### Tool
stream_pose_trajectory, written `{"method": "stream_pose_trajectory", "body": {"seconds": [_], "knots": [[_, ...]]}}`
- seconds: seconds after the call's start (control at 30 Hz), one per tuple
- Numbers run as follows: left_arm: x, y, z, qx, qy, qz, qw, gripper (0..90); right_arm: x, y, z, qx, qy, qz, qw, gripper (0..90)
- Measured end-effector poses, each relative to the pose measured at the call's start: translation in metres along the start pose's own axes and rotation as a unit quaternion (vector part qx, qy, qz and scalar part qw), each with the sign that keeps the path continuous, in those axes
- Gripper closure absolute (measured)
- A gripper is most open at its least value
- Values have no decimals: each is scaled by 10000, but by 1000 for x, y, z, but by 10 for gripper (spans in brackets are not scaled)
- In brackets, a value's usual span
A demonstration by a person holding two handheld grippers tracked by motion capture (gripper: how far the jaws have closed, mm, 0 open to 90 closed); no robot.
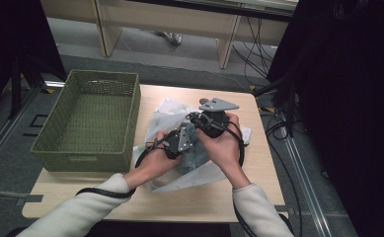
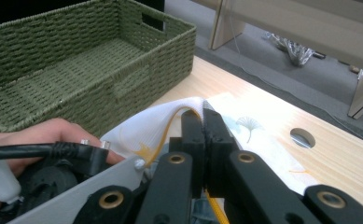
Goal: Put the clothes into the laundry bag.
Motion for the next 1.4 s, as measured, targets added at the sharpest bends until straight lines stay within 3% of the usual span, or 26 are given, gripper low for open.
{"method": "stream_pose_trajectory", "body": {"seconds": [0.17, 0.33, 0.43, 0.63, 0.73, 0.83, 0.9, 1.1, 1.27, 1.4], "knots": [[-5, 1, -3, -14, 154, -23, 9999, 828, 1, 3, 4, 117, -30, -35, 9999, 900], [-2, 2, 2, 86, 161, -70, 9998, 803, 1, 9, 9, 281, -68, -38, 9996, 900], [-1, 4, 7, 191, 133, -42, 9997, 753, 2, 7, 7, 248, -67, -46, 9997, 900], [5, 12, 30, 524, -186, 125, 9984, 595, 6, 2, 4, 154, -67, -89, 9998, 900], [14, 25, 43, 954, -499, -18, 9942, 547, 7, 2, 4, 159, -96, -107, 9998, 900], [25, 36, 46, 1205, -844, 40, 9891, 587, 7, 3, 4, 162, -103, -123, 9997, 900], [31, 40, 42, 1228, -929, -49, 9881, 615, 6, 3, 4, 138, -102, -116, 9998, 900], [39, 47, 27, 1252, -1013, -72, 9869, 698, 6, 1, 5, 93, -102, -258, 9996, 900], [49, 55, 24, 1368, -1076, -127, 9847, 710, 9, 2, 8, 141, -146, -189, 9996, 900], [51, 58, 23, 1356, -934, -169, 9862, 728, 10, 4, 10, 190, -177, -190, 9995, 900]]}}
Point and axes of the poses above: each handheld gripper's, and its own axes: z roughly backward along the jaws, y roughly out of its top, x roughly to its right, the point moved 6 cm from there along -z, roughly forward along the jaws, and after that the axes turned 11 degrees about z, right-handed, at the moved point
